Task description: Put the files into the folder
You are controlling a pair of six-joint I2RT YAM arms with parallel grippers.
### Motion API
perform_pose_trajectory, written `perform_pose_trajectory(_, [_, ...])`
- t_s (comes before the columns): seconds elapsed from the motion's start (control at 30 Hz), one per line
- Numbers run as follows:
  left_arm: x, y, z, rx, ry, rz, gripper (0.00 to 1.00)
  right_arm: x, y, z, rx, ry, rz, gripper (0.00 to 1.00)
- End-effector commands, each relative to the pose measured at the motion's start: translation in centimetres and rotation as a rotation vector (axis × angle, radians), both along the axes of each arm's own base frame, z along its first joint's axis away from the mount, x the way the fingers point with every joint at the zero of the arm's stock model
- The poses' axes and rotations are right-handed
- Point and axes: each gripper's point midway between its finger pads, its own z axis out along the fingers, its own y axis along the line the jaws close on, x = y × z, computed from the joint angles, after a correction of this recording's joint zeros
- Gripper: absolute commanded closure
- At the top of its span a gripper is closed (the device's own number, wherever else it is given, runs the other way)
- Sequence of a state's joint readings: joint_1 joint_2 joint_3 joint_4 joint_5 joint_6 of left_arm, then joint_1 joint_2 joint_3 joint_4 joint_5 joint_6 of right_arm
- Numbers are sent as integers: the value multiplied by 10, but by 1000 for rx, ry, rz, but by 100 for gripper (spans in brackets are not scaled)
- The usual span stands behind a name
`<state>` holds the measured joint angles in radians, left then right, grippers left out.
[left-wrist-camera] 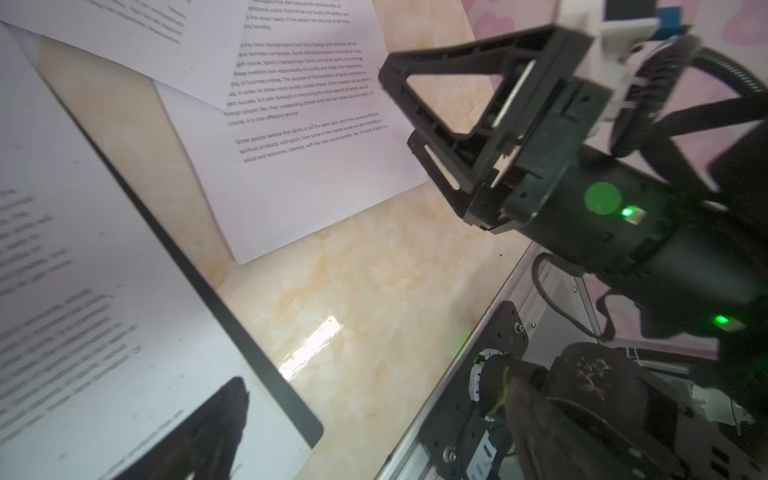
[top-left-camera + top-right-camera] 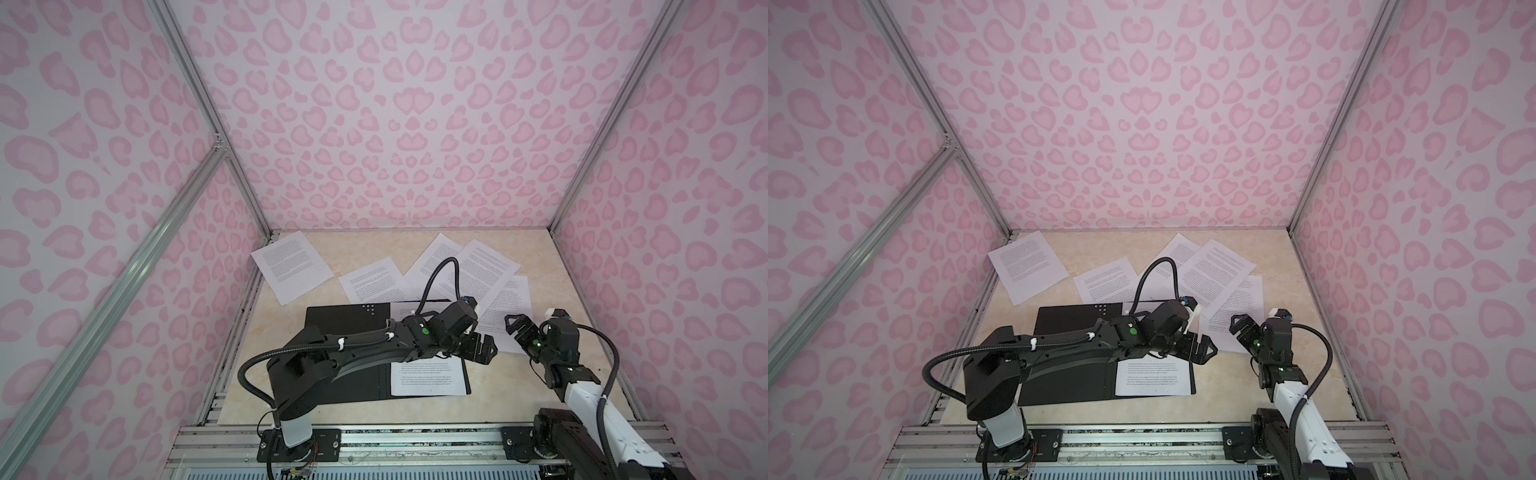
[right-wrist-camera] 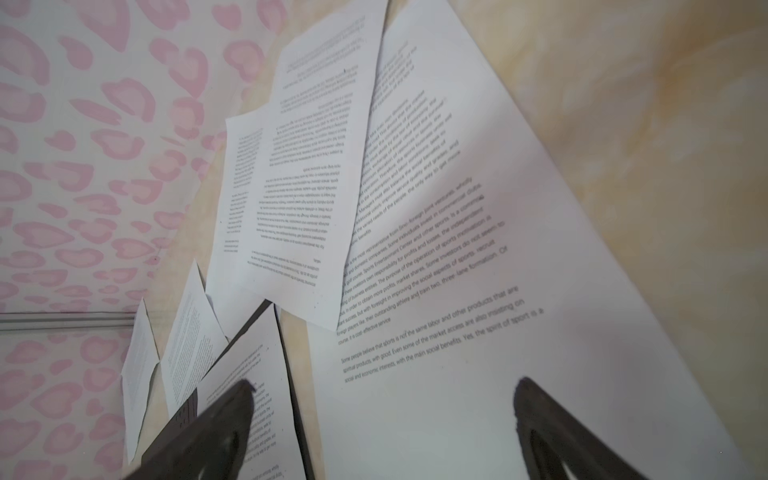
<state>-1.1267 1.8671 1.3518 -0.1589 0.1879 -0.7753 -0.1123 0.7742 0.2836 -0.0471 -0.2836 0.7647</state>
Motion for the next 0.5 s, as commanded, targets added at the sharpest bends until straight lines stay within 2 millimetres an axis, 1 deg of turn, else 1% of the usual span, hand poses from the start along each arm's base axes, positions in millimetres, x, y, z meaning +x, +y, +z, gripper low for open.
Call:
perform_pose_trajectory(0.0, [13,-31,-1,-70,42,43,2,-15,-19,-2,-82,63,-37,3])
perform_pose_trajectory(0.07, [20,-44,-9,-64,51,44,2,-17,-26,-2,-44,66,-51,3])
perform_pose_trajectory(0.13, [29,-56,-12,-76,45,48,2,-19,-34,-10,5,79,-69,3])
perform_pose_trajectory(0.23, [42,-66,-21,-89,72,68,2,-21,-42,-19,46,98,-86,3])
perform_pose_trajectory(0.33, [56,-70,-40,-82,121,94,2,-22,-52,-28,66,108,-117,3])
perform_pose_trajectory(0.47, [63,-71,-54,-73,138,86,2,-21,-60,-37,84,123,-143,3])
